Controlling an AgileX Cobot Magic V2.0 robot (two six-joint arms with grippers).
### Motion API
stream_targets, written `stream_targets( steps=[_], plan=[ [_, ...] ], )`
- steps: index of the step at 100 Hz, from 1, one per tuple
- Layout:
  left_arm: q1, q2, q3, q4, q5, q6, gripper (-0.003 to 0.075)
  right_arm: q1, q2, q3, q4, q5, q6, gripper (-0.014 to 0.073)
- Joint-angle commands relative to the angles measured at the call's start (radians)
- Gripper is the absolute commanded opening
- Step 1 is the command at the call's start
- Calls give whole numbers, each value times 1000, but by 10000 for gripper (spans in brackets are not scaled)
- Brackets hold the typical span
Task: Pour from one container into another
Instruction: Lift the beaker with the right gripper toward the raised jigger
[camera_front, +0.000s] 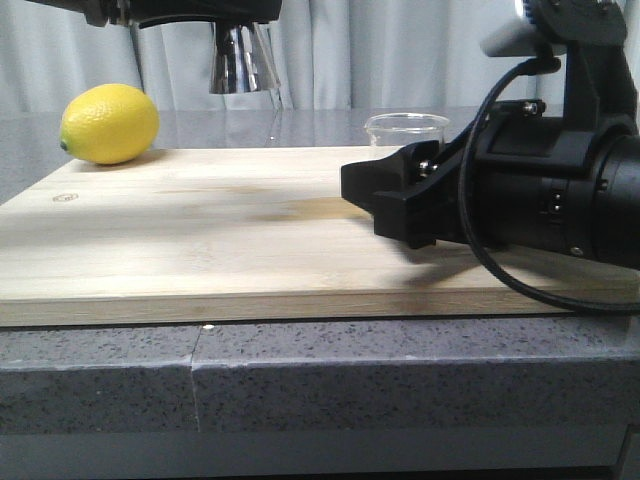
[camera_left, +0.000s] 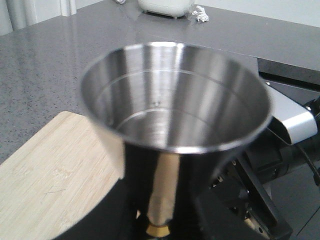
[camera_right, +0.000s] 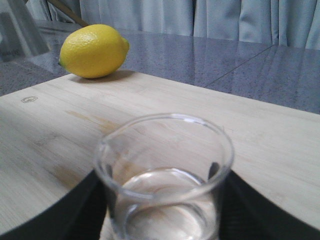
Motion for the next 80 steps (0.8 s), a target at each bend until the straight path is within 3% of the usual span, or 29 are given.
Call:
stream_targets(
  steps=[1, 16, 41, 69, 80],
  plan=[
    [-8, -44, -29, -71, 52, -13, -20, 1, -22, -20, -5, -96, -1, 283],
    [-8, -44, -29, -71, 52, -13, -20, 1, -22, -20, -27, -96, -1, 105],
    [-8, -44, -29, -45, 52, -15, -20, 1, -141, -23, -62, -33, -1, 92],
    [-8, -44, -29, 23, 58, -48, -20, 1, -437, -148, -67, 409, -1, 92],
    [-15, -44, -29, 49, 69, -69, -20, 1, -495, -234, -126, 555, -1, 92]
  ],
)
